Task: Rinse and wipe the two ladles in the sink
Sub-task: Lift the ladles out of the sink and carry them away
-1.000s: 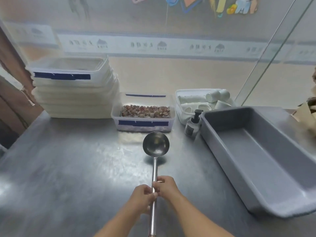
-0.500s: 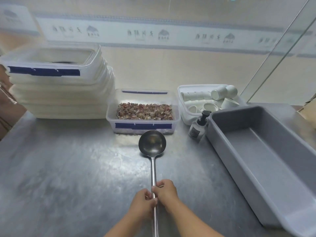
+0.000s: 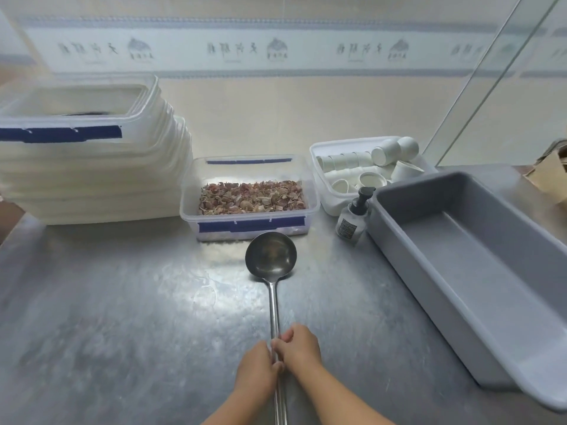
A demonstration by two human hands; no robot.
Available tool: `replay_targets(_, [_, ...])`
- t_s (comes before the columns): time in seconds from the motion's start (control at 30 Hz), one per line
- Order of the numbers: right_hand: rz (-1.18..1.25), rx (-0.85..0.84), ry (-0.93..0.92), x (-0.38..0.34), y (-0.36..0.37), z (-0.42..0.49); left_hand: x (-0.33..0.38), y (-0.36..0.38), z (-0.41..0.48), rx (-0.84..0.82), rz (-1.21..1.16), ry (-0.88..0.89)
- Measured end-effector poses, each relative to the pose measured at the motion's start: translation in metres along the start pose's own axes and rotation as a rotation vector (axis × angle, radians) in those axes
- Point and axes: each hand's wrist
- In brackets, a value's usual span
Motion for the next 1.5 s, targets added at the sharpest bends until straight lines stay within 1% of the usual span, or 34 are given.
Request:
replay_targets(0.1, [0.088,0.011,0.032,0.005,-0.013,-0.009,0.009,-0.008,-0.003,0.046,-0.012,0.068])
replay_targets(0.17, [0.197,0.02,0.033,0.014,-0.033,-0.022,0.027,-0.01,-0.007,0.058,0.025,0.131])
replay_targets(0.23, [0.28,0.069,0.027,0.027,-0.061,-0.041,0.052,-0.006,-0.014,0.019,0.123,0.208])
replay_targets(0.3, [0.324,0.155,0.04,0.05,-0.094,-0.07,0.08,0.01,-0.032,-0.034,0.234,0.31])
replay_targets(0.4, [0.351,0.297,0.084,0.103,-0.142,-0.128,0.119,0.056,-0.077,-0.128,0.375,0.482])
replay_targets(0.47, [0.328,0.425,0.122,0.152,-0.169,-0.184,0.144,0.097,-0.128,-0.172,0.498,0.653])
replay_targets(0.53, [0.274,0.544,0.138,0.185,-0.187,-0.229,0.16,0.128,-0.167,-0.215,0.558,0.775])
replay_targets(0.57, [0.277,0.62,0.175,0.213,-0.193,-0.269,0.164,0.154,-0.204,-0.25,0.604,0.857])
replay_targets(0.67, [0.308,0.772,0.328,0.289,-0.191,-0.383,0.155,0.224,-0.31,-0.342,0.714,1.034])
replay_targets(0.73, [0.336,0.882,0.432,0.338,-0.183,-0.457,0.138,0.267,-0.378,-0.418,0.78,1.127])
replay_targets(0.8, [0.389,1.017,0.554,0.39,-0.165,-0.546,0.115,0.318,-0.462,-0.492,0.885,1.276])
replay_targets(0.87, [0.431,1.126,0.664,0.425,-0.142,-0.621,0.092,0.357,-0.534,-0.536,0.99,1.417])
replay_targets(0.97, [0.502,1.256,0.826,0.466,-0.1,-0.729,0.05,0.412,-0.638,-0.616,1.092,1.605])
replay_targets(1.0, [0.522,1.314,0.886,0.48,-0.081,-0.771,0.03,0.435,-0.676,-0.661,1.123,1.696])
replay_targets(1.1, [0.607,1.444,1.052,0.518,-0.023,-0.883,-0.036,0.484,-0.786,-0.813,1.218,1.893])
replay_targets(1.13, [0.619,1.47,1.09,0.527,-0.009,-0.911,-0.054,0.494,-0.814,-0.842,1.243,1.934])
replay_targets(1.23, [0.683,1.613,1.222,0.565,0.043,-1.013,-0.132,0.542,-0.917,-1.021,1.28,2.098])
replay_targets(1.3, [0.676,1.676,1.32,0.585,0.07,-1.066,-0.175,0.57,-0.976,-1.129,1.309,2.164])
replay_targets(1.4, [0.767,1.725,1.463,0.614,0.122,-1.138,-0.25,0.602,-1.054,-1.267,1.358,2.257])
replay_targets(1.47, [0.853,1.771,1.515,0.632,0.156,-1.192,-0.302,0.619,-1.108,-1.343,1.399,2.307])
replay_targets(1.5, [0.866,1.811,1.504,0.636,0.166,-1.213,-0.318,0.622,-1.129,-1.362,1.402,2.345])
Point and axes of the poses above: each hand's wrist, its own z-axis towards the middle knuckle, its own y-axis out of the palm, x = y × z, and after that the axes turned 7 degrees about -y, right-handed
